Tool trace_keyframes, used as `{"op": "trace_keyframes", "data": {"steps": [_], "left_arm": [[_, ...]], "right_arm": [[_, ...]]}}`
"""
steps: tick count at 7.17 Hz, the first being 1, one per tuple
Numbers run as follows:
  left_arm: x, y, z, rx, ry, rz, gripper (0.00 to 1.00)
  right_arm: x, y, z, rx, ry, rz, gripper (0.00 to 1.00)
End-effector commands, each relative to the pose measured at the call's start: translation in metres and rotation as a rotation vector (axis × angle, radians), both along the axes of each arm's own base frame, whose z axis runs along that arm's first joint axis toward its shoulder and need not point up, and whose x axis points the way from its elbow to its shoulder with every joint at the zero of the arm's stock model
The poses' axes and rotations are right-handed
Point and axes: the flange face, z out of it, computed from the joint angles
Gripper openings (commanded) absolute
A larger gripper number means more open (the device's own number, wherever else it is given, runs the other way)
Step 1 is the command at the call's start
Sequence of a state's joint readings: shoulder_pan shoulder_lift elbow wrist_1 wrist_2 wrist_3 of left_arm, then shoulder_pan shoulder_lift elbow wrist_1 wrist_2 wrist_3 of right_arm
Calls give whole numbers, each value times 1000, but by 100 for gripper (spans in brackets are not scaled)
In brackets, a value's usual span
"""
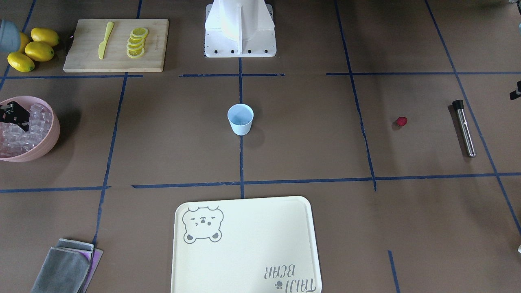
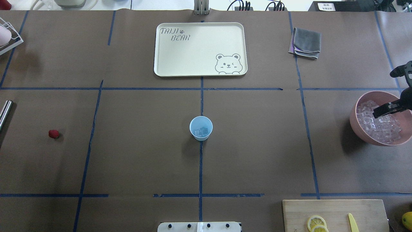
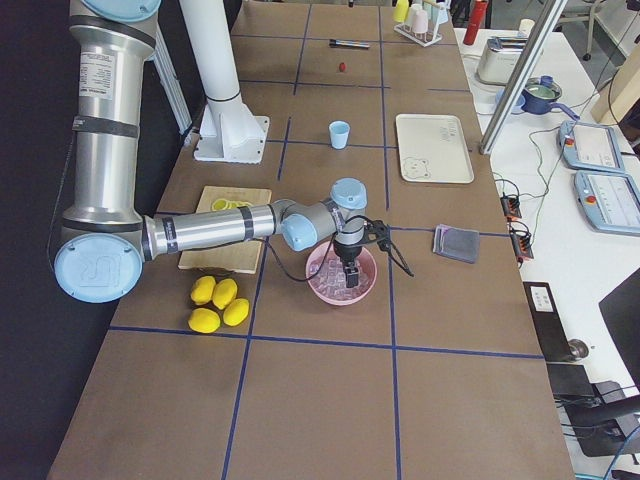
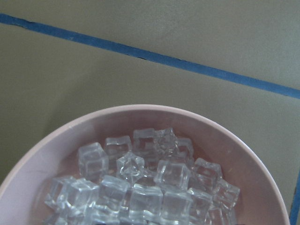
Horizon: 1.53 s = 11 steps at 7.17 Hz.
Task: Mash ice and strawberries in cup
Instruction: 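Lower the right gripper into the bowl and grasp a third ice cube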
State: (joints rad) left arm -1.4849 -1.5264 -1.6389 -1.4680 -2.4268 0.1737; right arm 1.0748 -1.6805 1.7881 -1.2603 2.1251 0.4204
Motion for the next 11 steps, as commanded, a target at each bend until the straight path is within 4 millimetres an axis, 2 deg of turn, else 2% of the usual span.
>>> {"op": "trace_keyframes", "data": {"steps": [1, 6, 7, 8, 9, 10, 11], "left_arm": [[0, 0, 0, -1, 0, 0, 100], [0, 0, 2, -4, 0, 0, 100], [0, 0, 2, -3, 0, 1, 100], [0, 0, 2, -3, 0, 1, 100], [0, 0, 2, -3, 0, 1, 100], [0, 0, 1, -1, 0, 1, 100], [0, -1, 1, 0, 0, 1, 100]], "right_arm": [[1, 3, 4, -7, 1, -2, 91], [-8, 8, 5, -11, 2, -24, 87], [-8, 9, 5, -12, 2, -26, 74], [-7, 10, 6, -17, 3, -25, 38], [-7, 10, 5, -17, 3, -25, 17], [-7, 11, 5, -19, 3, -25, 7], [-7, 11, 5, -17, 2, -25, 5]]}}
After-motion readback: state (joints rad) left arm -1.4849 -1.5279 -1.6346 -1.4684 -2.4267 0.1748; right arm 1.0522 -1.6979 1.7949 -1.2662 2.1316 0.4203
